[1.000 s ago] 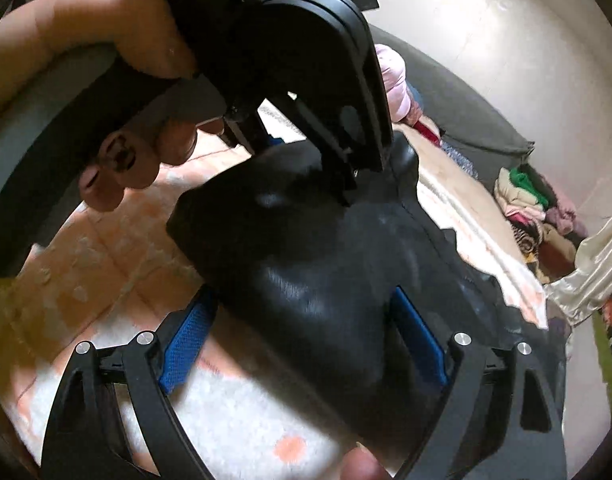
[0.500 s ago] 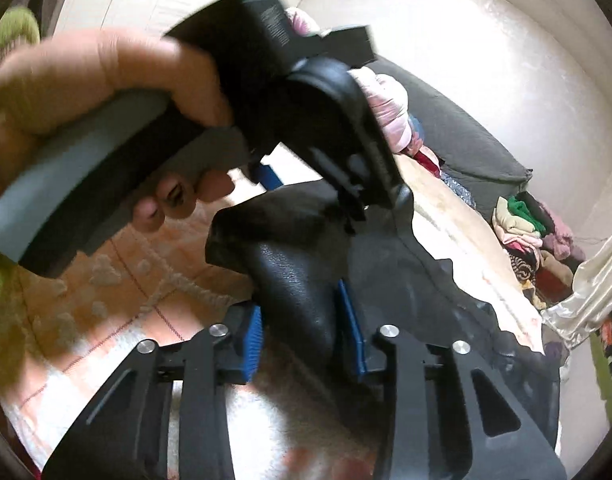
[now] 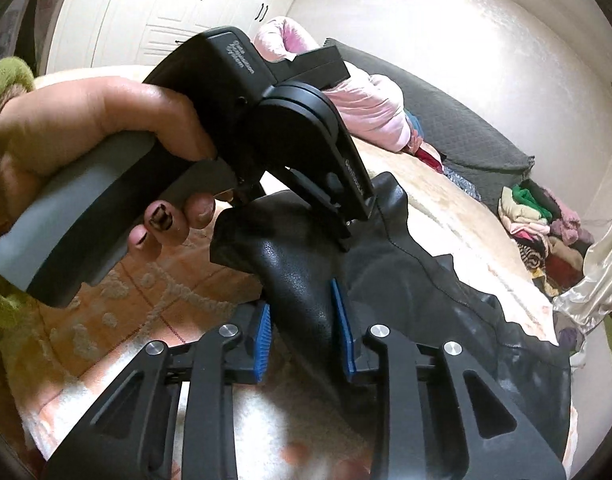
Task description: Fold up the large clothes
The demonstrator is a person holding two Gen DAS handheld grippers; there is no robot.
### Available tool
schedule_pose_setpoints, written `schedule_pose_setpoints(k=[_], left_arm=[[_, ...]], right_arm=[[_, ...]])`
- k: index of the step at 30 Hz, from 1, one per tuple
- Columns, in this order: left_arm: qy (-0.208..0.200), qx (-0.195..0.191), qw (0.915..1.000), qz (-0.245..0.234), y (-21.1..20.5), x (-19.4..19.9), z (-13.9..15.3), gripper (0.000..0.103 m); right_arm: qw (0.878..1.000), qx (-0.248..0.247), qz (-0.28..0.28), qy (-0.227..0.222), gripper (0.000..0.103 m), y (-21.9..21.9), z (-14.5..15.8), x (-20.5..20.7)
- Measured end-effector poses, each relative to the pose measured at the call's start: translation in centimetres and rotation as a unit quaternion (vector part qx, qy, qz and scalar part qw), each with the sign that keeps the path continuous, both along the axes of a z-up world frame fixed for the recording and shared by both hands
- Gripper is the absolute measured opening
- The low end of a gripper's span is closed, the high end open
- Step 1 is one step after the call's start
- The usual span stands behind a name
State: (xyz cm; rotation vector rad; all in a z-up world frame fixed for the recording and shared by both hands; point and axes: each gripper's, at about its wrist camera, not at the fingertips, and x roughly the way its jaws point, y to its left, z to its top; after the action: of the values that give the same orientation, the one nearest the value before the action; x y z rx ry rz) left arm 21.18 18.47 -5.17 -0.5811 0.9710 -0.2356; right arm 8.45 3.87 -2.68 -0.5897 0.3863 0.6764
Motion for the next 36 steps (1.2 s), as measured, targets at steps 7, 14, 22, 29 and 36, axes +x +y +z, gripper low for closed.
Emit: schedule_pose_setpoints(k=[7,14,22,29,36], left_arm=[[-0.056,0.019,0.9982,0.011,-2.6,-1.2,4.6,0.023],[-0.091,0.054,0.9944,-0.001,-7.0,-1.3,9.0,0.024],[-0.114,0.093,0.9888,-0.028,-12.9,-0.5,12.6,0.030],[-0.119,0.118,0.9847,-0.049,-17.9,0.5,13.3,0.034],[-0.122,0.136,0.9802,-0.076,-22.3,1.8,13.4,0.035]], right_arm=[[0.999,0.040,-0.007,-0.013,0.024,-2.7,3.1,-0.9],[0.996,0.074,-0.021,-0.038,0.022,-6.8,6.2,-1.5],[0.990,0.121,-0.054,-0.054,0.020,-12.4,8.6,-1.8],[0.985,0.140,-0.084,-0.059,0.017,-16.6,8.6,-1.8],[0.979,0.159,-0.110,-0.063,0.016,-20.3,8.3,-2.0]])
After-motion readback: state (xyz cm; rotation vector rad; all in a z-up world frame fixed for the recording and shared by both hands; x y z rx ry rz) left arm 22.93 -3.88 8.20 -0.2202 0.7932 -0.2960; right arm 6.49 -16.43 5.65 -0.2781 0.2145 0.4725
